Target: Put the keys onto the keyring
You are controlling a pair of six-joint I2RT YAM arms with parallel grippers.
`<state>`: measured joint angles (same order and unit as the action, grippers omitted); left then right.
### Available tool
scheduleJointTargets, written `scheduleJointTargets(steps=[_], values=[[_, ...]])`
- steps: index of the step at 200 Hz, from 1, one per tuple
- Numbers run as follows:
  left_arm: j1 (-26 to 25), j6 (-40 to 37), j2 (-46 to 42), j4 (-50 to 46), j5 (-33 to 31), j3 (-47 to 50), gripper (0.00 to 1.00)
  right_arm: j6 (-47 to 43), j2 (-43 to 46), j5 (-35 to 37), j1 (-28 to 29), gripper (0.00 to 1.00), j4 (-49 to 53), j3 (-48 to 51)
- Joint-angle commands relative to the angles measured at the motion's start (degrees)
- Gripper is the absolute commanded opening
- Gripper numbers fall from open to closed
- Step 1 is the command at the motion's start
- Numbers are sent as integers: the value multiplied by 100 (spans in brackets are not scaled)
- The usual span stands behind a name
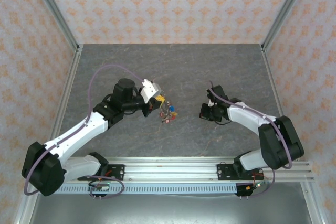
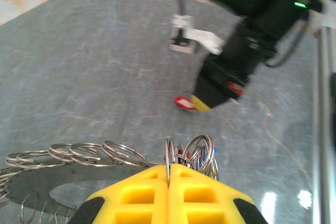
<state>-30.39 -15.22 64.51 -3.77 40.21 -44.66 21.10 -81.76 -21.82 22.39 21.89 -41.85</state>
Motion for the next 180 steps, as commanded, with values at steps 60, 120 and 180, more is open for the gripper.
scheduleJointTargets(steps=[60,120,180], values=[[-735,-414,-201,-356,160,287,0,-573,-965,-10,-105,8,1001,-840],[-845,-534,85,-305,60,214,0,-550,-621,412,-110,16,921,-665],[-884,-540,123,-267,42,236,0,-484,-470,287,-104,21,689,-587]])
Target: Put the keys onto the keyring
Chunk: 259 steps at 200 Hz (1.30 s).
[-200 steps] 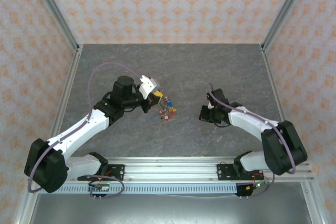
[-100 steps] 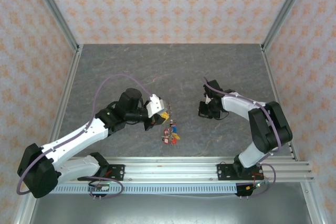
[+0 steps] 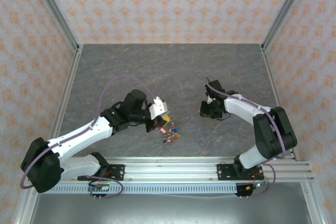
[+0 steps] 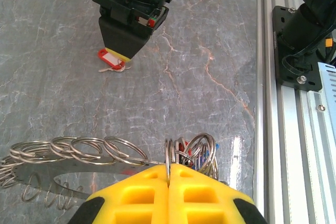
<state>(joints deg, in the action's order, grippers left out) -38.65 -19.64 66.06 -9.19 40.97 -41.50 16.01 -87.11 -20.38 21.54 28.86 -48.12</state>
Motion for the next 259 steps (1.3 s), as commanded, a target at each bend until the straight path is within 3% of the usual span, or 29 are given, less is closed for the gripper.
scheduleJointTargets(steps=[1,46,83,259], values=[[-61,-96,-32,272,-35,-84,0,21,64,146,-23,21,-2,36],[-59,-128,12,207,-18,-131,0,-32,-83,190,-20,21,43,31],[-76,-125,12,214,-36,-125,0,-23,-51,181,-14,15,17,44],[-81,-102,29,260,-60,-129,0,-34,-187,158,72,13,-13,22]])
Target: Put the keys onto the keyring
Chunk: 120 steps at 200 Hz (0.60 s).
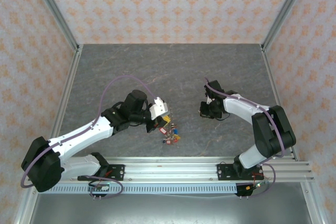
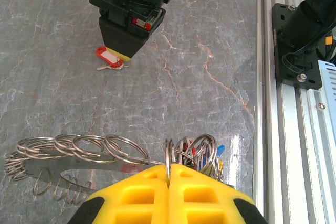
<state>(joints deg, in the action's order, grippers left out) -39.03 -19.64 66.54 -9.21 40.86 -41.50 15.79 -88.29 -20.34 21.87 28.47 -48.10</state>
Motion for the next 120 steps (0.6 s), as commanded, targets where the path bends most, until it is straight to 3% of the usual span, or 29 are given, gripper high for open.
scheduleJointTargets(steps=[1,120], values=[[-44,-102,-19,262,-46,-130,0,-14,-72,153,38,13,27,15],[-44,-124,-27,223,-52,-134,0,26,204,478,101,13,83,10]])
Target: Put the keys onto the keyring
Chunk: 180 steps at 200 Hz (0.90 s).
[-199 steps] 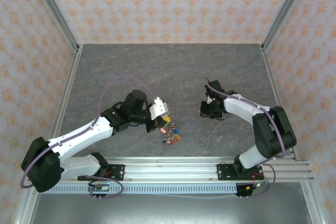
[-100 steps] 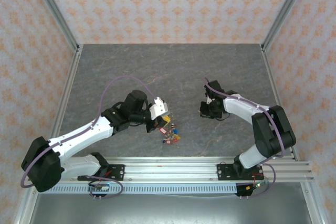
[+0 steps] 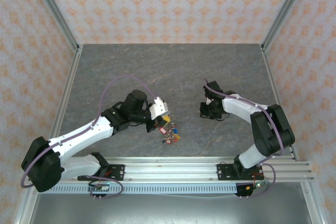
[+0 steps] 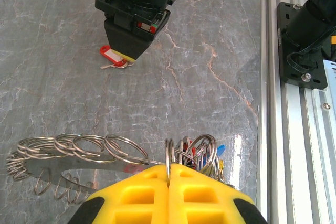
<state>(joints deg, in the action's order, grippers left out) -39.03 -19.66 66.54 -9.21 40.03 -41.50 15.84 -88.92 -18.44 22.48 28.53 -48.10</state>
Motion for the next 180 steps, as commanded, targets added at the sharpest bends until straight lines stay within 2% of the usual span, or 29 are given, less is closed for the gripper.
scheduleJointTargets(steps=[1,180], values=[[-39,-124,-27,221,40,-137,0,23,274,292,43,13,70,15],[-44,-147,16,199,45,-159,0,33,-78,-6,46,14,-13,-5]])
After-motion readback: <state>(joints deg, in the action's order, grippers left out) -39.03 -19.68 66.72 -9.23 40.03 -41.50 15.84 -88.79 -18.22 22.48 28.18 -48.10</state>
